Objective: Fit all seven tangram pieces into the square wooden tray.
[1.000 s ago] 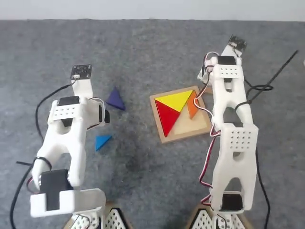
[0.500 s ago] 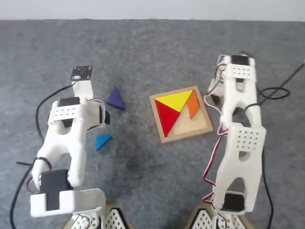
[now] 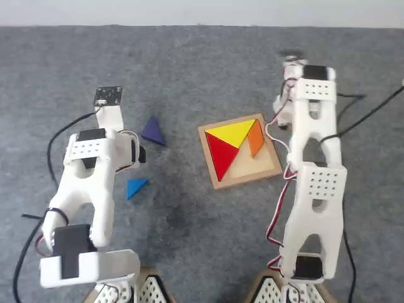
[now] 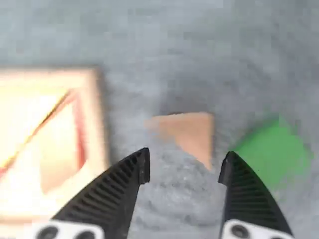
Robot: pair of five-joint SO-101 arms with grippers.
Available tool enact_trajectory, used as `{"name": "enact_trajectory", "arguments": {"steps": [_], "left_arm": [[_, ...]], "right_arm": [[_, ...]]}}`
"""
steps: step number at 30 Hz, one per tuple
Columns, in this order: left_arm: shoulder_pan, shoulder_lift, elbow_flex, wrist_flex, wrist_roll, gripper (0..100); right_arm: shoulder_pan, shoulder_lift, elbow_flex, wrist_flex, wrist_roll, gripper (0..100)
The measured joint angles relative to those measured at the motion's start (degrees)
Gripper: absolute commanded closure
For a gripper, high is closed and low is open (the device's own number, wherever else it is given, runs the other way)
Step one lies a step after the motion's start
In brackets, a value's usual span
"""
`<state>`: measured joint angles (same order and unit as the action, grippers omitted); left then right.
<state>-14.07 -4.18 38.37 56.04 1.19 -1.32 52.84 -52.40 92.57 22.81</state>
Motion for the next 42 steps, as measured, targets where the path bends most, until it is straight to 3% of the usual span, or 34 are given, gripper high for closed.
{"name": "enact_trajectory", "arguments": {"steps": [4,11,15,21,28,33,42], "left_arm": [[0.0,0.0,0.0,0.0,0.0,79],[-0.2,0.0,0.0,0.0,0.0,79],[-0.2,0.0,0.0,0.0,0.0,79],[-0.2,0.0,0.0,0.0,0.0,79],[-0.2,0.0,0.0,0.0,0.0,79],[-0.2,0.0,0.0,0.0,0.0,79],[-0.2,0.0,0.3,0.0,0.0,79]], "right_arm": [[-0.6,0.0,-0.6,0.3,14.5,74.7],[-0.6,4.1,-1.2,-0.1,25.8,75.0],[-0.3,5.9,-2.5,-0.4,26.8,75.2],[1.1,7.2,-2.6,-0.5,27.1,84.8],[2.9,7.2,-3.0,-0.1,27.3,85.7],[3.1,7.3,-4.5,2.9,27.3,93.9],[3.9,7.7,-13.5,7.7,22.9,92.8]]}}
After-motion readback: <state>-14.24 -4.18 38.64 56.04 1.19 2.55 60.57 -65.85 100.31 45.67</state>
